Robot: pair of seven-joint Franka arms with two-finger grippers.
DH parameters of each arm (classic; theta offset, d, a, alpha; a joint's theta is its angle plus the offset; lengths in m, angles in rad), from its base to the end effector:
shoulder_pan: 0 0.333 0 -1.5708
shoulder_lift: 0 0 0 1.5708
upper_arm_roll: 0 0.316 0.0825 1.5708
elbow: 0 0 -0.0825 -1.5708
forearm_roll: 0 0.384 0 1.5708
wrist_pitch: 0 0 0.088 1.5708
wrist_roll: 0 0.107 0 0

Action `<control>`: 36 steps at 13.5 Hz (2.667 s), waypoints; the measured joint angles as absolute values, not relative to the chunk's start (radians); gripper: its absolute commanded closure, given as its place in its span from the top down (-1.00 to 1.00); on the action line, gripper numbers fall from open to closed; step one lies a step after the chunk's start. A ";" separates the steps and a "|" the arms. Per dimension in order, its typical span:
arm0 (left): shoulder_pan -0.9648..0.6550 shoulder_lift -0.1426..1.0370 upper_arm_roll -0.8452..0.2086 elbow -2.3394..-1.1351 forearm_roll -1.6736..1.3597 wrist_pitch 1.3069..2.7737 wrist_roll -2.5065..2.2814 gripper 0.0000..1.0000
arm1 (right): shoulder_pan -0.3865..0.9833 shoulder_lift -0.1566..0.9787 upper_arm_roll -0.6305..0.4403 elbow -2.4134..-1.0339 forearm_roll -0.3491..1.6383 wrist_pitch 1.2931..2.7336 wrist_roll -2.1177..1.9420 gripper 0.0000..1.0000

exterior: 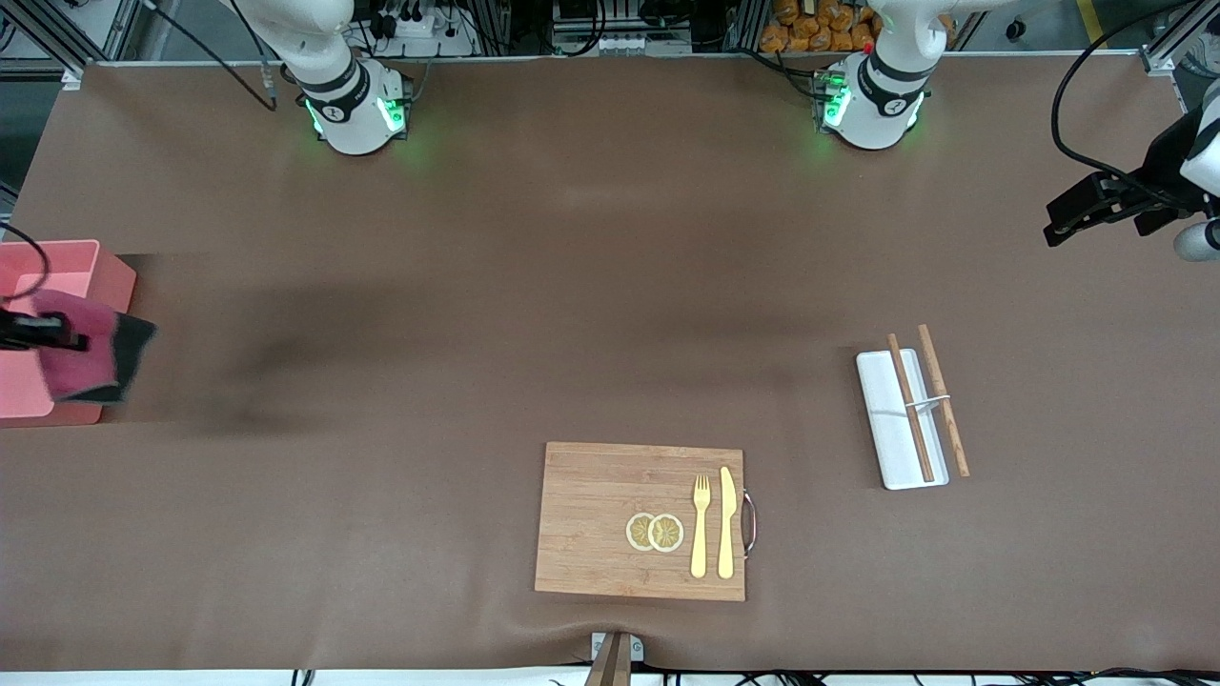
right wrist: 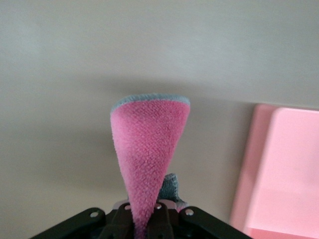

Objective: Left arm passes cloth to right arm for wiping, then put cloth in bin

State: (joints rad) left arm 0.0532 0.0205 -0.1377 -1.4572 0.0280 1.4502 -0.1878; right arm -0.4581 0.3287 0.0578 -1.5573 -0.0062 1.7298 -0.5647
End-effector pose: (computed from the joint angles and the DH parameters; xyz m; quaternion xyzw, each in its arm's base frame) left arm 0.5470 -0.0421 0.6558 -0.9984 -0.0531 0.0118 0.0143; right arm 0.5885 -0.2541 0.4458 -0.9936 -0.0818 0.0659 0.0417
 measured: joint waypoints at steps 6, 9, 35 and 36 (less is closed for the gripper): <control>0.052 0.020 -0.139 -1.459 0.028 1.450 -0.188 1.00 | -0.683 0.410 0.057 -1.505 -0.118 1.904 -0.908 -1.00; 0.051 0.020 -0.140 -1.461 0.028 1.450 -0.188 1.00 | -0.793 0.517 0.058 -1.505 -0.118 2.079 -1.086 -1.00; 0.055 0.020 -0.146 -1.470 0.028 1.450 -0.189 1.00 | -0.275 0.270 0.108 -1.442 -0.086 1.518 -0.217 1.00; 0.056 0.020 -0.145 -1.470 0.028 1.449 -0.189 1.00 | -0.227 0.254 0.109 -1.441 -0.074 1.502 -0.133 1.00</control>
State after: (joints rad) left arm 0.0556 0.0204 -0.1455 -1.4698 0.0279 1.4487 -0.1885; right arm -0.2272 0.2537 0.1088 -1.4414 -0.0738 1.5016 -0.1330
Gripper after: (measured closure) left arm 0.000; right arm 0.000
